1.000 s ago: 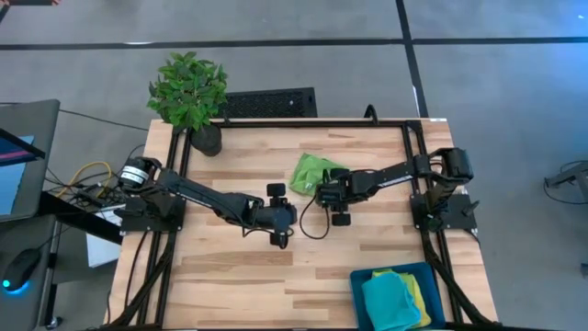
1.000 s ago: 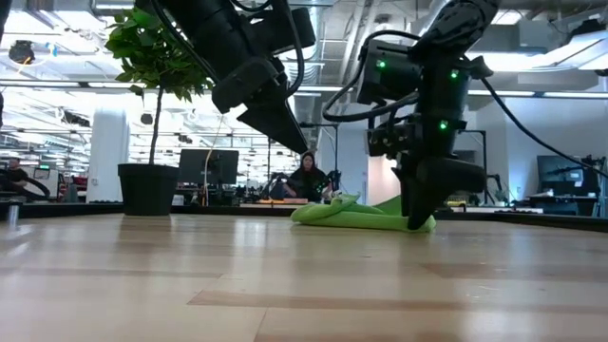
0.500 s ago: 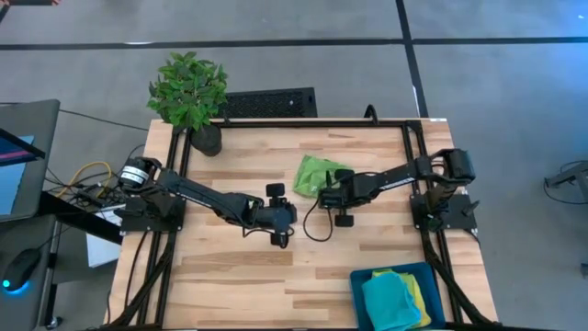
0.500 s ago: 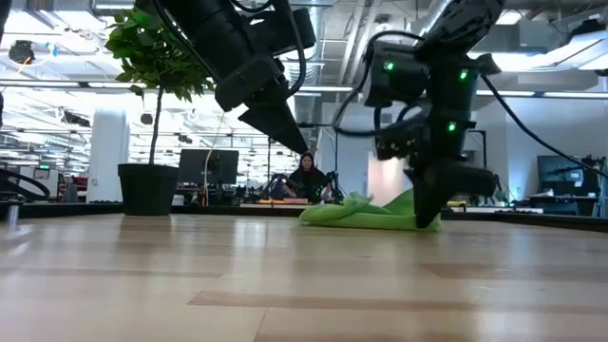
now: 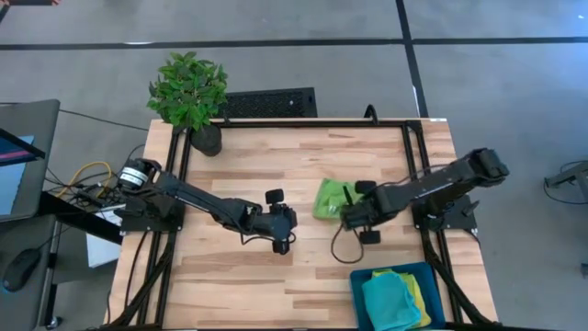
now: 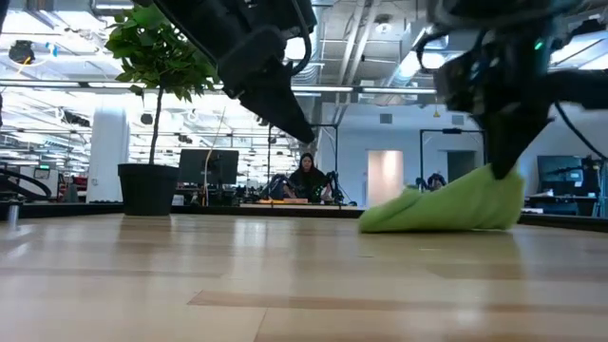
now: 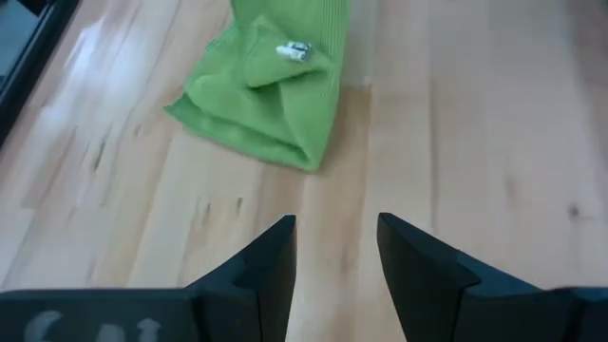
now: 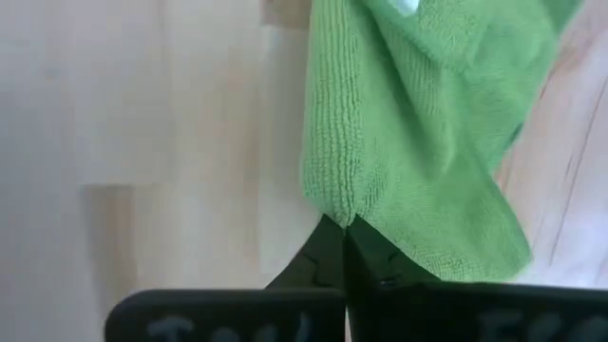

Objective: Fold microfiber towels
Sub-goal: Put the folded green towel into the bin

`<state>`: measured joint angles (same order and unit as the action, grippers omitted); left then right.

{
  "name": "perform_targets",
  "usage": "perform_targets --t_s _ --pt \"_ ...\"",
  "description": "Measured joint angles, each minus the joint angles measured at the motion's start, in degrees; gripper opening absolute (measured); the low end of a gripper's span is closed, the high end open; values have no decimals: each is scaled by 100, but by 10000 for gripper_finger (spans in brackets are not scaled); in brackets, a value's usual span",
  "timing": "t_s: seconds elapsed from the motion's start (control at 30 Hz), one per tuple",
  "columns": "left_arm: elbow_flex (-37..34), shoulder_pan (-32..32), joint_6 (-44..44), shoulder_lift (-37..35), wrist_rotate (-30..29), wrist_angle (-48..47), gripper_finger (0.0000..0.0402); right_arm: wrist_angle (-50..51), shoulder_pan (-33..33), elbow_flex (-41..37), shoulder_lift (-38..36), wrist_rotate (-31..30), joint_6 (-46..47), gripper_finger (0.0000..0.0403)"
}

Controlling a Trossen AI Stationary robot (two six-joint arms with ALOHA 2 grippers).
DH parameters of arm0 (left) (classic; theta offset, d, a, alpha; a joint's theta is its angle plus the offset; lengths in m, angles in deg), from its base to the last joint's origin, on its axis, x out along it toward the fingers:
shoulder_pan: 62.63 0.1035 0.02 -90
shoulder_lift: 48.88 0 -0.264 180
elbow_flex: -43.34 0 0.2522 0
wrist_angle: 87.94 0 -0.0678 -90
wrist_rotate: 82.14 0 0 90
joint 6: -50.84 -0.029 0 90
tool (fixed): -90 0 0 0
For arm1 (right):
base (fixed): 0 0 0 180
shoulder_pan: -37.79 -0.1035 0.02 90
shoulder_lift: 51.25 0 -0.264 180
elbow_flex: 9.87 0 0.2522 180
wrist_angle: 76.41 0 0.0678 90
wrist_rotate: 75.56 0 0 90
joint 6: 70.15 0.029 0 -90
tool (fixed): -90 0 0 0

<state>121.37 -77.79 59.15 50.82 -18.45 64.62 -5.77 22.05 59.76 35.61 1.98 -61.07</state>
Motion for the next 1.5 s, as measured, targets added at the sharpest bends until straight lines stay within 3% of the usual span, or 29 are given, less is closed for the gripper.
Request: perform_targets --t_s 0.3,0.53,0.7,0.93,1.1,1.5 --pt "0 -197 296 9 -4 167 142 919 -1183 4 -854 425 1146 7" --pt "0 -328 553 9 -2 165 142 947 -2447 120 -1315 1252 2406 13" --pt "0 -399 680 9 -4 226 142 835 -3360 488 -1347 1406 3213 9" --pt "0 -578 267 9 0 1023 142 29 -4364 599 -1322 1400 4145 13" --pt "0 -645 100 9 -2 1413 142 -594 -4830 578 -970 1367 4168 10" --pt "0 -647 207 9 -2 1470 142 -2180 -5220 566 21 1751 4149 12"
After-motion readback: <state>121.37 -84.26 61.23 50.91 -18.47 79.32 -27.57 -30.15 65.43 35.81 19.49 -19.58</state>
